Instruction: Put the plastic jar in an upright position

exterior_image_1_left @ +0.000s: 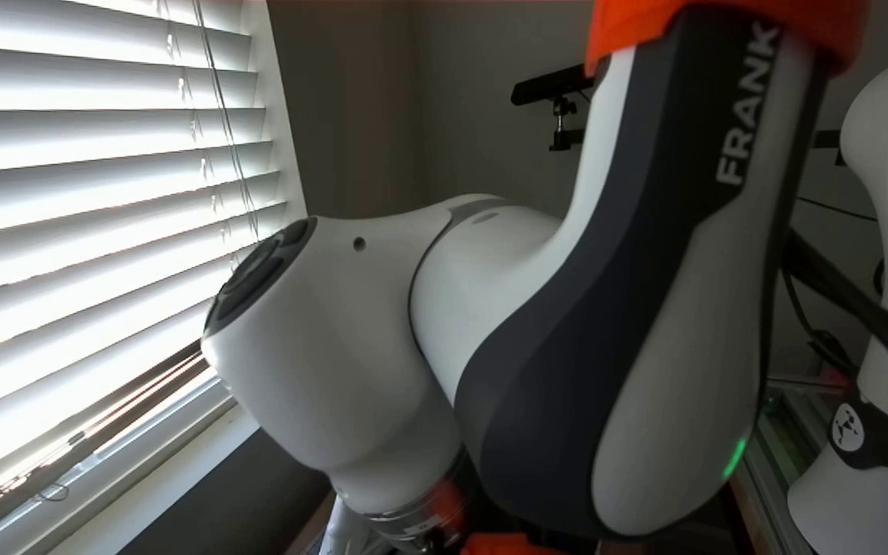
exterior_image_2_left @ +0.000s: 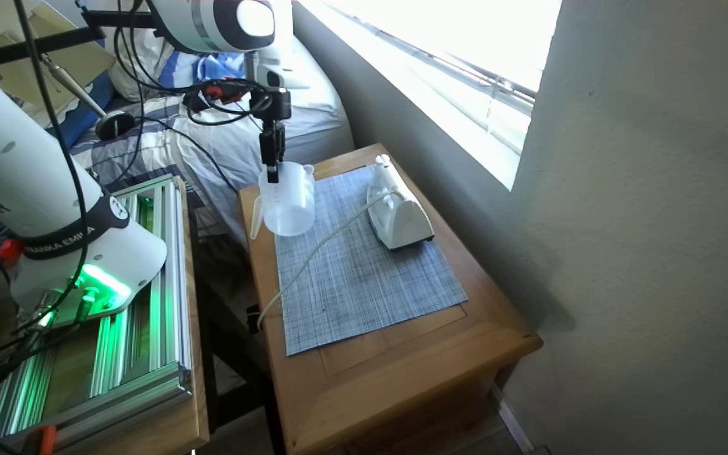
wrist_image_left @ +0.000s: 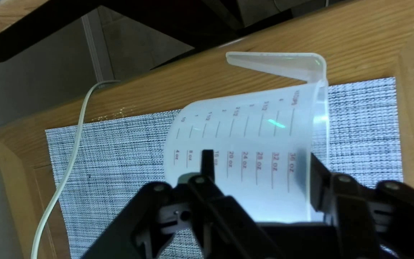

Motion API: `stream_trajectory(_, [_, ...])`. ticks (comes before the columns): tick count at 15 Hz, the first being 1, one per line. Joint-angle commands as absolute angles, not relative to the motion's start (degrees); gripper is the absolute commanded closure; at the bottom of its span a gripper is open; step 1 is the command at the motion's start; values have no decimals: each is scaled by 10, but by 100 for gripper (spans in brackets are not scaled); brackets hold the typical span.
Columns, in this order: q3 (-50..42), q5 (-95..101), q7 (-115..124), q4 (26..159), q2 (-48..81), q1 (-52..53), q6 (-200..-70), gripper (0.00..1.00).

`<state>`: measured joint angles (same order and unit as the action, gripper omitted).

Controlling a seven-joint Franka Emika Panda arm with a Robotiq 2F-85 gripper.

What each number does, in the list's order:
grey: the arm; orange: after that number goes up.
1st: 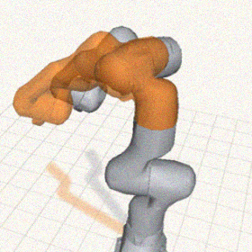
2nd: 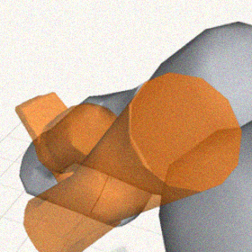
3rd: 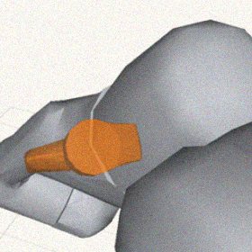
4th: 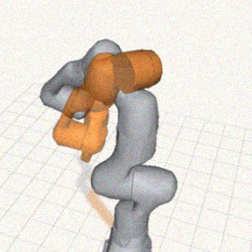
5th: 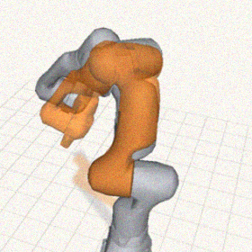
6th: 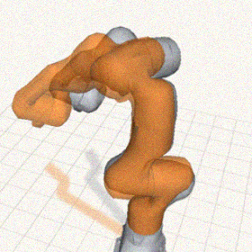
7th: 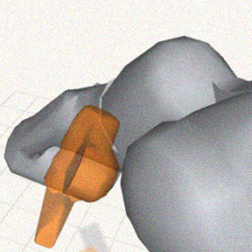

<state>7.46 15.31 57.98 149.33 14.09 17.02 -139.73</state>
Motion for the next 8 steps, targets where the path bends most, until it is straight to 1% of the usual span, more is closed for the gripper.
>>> stream_trajectory(1, [61,177,608,1480,157,184,-1395,68])
stream_trajectory(3, [58,178,612,1481,156,185,-1394,82])
stream_trajectory(6, [55,185,619,1481,149,181,-1375,89])
stream_trajectory(8, [55,192,623,1480,138,177,-1353,98])
